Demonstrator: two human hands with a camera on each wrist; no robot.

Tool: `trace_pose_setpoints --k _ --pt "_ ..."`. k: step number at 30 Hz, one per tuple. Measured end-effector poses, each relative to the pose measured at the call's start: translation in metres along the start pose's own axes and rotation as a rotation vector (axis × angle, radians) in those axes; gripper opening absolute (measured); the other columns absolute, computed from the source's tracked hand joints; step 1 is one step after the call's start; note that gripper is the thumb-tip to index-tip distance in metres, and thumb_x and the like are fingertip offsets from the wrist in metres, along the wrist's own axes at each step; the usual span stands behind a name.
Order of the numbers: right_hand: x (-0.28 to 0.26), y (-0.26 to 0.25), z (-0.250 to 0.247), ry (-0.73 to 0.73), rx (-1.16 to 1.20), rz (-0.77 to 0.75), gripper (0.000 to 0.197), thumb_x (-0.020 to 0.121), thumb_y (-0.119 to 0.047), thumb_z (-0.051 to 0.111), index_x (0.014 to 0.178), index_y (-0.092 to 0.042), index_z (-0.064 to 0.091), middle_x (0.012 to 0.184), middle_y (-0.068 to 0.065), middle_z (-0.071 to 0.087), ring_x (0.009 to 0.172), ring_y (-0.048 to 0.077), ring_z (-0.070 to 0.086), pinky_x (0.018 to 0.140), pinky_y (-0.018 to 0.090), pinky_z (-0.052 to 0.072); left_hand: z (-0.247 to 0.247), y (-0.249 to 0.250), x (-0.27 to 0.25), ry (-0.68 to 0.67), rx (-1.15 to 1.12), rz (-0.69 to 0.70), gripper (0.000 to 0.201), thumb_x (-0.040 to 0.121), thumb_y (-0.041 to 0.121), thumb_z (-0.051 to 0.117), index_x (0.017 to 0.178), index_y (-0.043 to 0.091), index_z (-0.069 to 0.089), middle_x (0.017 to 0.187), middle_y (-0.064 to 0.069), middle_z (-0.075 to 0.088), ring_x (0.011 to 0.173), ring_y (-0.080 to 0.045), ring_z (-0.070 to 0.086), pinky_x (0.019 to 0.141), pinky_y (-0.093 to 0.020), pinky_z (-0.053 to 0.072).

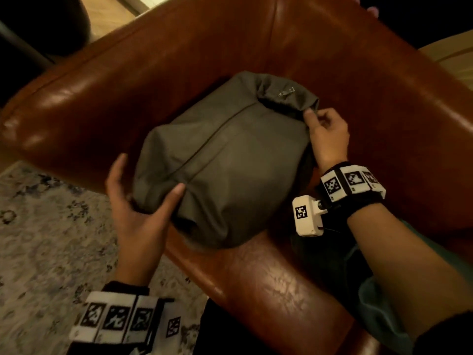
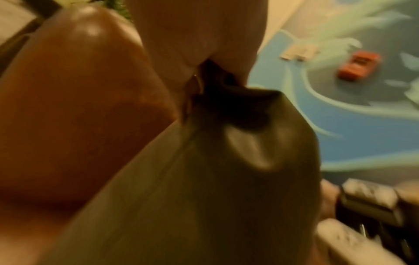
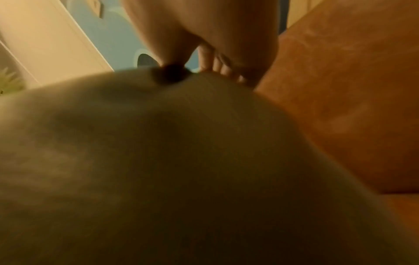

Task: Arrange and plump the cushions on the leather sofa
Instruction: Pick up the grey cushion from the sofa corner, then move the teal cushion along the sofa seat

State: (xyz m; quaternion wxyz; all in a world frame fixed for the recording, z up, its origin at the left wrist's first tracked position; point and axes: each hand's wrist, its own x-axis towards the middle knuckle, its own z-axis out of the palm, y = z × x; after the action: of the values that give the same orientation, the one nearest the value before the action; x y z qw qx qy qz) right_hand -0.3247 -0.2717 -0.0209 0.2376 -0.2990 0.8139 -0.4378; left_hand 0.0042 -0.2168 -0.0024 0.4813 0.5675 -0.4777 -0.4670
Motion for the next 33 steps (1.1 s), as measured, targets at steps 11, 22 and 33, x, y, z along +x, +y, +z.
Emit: trace_pose_setpoints --k 11,22,33 --pt "-0.032 0.011 0.041 -0.275 -0.167 0.084 0.048 0.107 -0.039 0.032 0.154 -0.031 0.03 0.16 0.003 0.031 0.147 0.025 0.027 0.12 0.036 0.02 0.029 -0.049 0.004 0.092 -0.252 -0.279 0.085 0.077 0.02 0.078 0.148 0.015 0.031 0.142 -0.012 0.051 0.126 -0.022 0.054 0.106 -0.042 0.046" --pt "-0.059 0.021 0.026 -0.443 -0.216 0.022 0.051 0.105 -0.038 0.038 0.155 -0.034 0.026 0.163 0.006 0.024 0.152 0.023 0.014 0.118 0.034 0.018 0.019 -0.07 -0.012 0.091 -0.086 -0.114 0.075 0.087 0.024 0.063 0.149 0.008 0.025 0.147 -0.012 0.045 0.134 -0.024 0.047 0.112 -0.051 0.037" --pt "-0.068 0.036 -0.191 -0.159 -0.286 0.1 0.024 0.097 -0.026 0.058 0.118 -0.02 0.069 0.12 0.001 0.067 0.111 0.014 0.059 0.083 0.019 0.037 0.11 0.02 -0.025 -0.087 0.472 0.417 0.053 0.092 0.044 0.053 0.143 0.04 0.04 0.162 -0.011 0.014 0.149 -0.03 0.013 0.121 -0.046 0.017"
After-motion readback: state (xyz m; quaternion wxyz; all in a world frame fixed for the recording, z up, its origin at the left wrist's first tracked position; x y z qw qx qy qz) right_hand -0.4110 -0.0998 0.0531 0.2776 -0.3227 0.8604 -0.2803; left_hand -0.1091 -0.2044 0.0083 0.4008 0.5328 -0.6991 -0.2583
